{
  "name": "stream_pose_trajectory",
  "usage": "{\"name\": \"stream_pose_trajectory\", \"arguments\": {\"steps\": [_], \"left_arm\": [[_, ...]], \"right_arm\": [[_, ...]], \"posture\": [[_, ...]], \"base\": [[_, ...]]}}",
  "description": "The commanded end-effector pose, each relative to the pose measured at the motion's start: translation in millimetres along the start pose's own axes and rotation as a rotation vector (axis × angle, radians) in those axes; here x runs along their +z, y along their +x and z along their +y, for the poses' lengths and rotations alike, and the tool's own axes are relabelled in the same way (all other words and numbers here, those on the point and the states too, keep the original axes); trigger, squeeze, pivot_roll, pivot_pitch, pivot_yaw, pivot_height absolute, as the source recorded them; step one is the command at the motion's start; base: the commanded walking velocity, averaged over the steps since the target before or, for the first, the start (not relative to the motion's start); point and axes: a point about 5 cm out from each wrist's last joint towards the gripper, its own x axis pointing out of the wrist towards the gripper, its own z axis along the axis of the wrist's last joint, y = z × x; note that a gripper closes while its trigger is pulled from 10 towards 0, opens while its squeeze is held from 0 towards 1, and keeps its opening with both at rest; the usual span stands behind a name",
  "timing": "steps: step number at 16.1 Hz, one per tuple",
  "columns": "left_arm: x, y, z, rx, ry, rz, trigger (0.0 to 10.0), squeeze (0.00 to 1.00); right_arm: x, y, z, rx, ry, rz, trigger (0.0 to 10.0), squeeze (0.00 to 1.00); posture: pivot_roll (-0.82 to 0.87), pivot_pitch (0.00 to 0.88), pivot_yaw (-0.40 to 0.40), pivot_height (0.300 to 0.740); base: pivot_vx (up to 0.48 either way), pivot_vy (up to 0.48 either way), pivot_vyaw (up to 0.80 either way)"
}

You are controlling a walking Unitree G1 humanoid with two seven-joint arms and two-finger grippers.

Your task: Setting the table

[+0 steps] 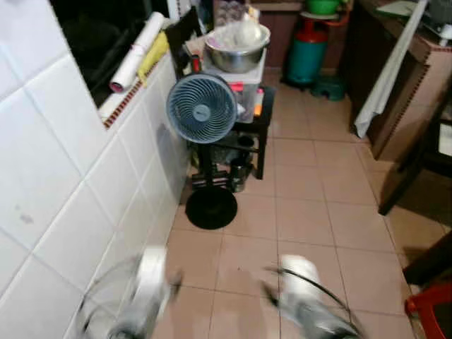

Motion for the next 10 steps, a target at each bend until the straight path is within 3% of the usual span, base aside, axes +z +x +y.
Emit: {"name": "stream_pose_trajectory", "arguments": {"steps": [1, 4, 7, 10], "left_arm": [[-16, -4.5, 10.1, 0.028, -0.016, 0.046, 10.0, 0.0], [-17, -5.0, 11.9, 0.031, -0.021, 0.043, 10.0, 0.0], [-21, -7.6, 18.5, 0.029, -0.015, 0.033, 10.0, 0.0], [-26, -13.4, 32.2, 0.018, -0.009, -0.003, 10.0, 0.0]], "right_arm": [[-8, -2.4, -9.2, -0.028, -0.009, 0.026, 10.0, 0.0], [-7, -2.4, -7.5, -0.008, -0.01, 0.0, 10.0, 0.0], [0, -2.7, -9.5, -0.036, -0.102, -0.054, 10.0, 0.0], [11, -4.0, -15.4, 0.0, -0.078, -0.123, 10.0, 0.0]], "posture": [[0.06, 0.0, 0.048, 0.74], [0.06, 0.0, 0.042, 0.74], [0.06, 0.0, 0.045, 0.74], [0.08, 0.0, 0.05, 0.74]], "base": [[0.0, 0.0, 0.0], [0.0, 0.0, 0.0], [0.0, 0.0, 0.0], [0.0, 0.0, 0.0]]}}
